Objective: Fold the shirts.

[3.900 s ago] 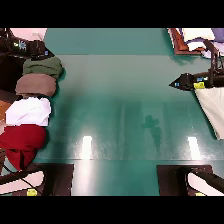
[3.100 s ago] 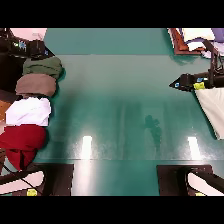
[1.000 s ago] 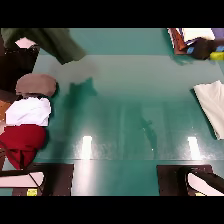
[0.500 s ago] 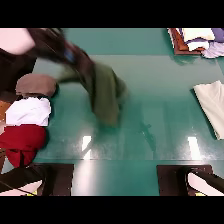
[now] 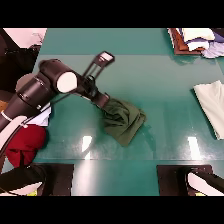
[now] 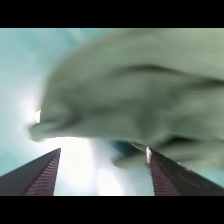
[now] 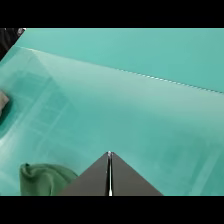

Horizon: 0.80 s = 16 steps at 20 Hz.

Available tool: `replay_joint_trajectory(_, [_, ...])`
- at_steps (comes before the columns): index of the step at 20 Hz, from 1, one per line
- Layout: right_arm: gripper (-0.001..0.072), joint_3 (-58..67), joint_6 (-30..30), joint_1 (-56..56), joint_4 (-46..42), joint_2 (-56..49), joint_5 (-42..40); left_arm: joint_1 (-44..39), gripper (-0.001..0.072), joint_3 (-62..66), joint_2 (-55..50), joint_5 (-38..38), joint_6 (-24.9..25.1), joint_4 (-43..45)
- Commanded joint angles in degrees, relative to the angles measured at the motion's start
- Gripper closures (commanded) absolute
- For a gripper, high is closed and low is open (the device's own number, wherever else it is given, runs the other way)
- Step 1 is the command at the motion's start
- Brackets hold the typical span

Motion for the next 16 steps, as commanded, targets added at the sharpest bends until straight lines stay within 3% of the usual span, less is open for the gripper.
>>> replay_joint_trajectory(1, [0.0693,0.00,0.00,-0.04,0.04,0.02,1.95,9.05,0.0066,-0.26,-1.20,5.42,0.48,-5.11])
replay_joint_trajectory(6, [0.0694,-3.52,0.02,-0.04,0.09,0.04,2.29,21.53,0.0065,-0.44,-10.60,-5.70,11.43,-26.56])
replay_joint_trajectory(12, [0.0693,-8.20,0.02,-0.04,0.13,0.02,1.97,24.00,0.0065,-0.83,-19.47,-8.55,11.32,-29.05])
replay_joint_trajectory(16, [0.0693,-9.09,0.02,-0.04,0.11,-0.02,1.57,24.00,0.0068,-0.85,-22.38,-7.98,11.47,-35.56])
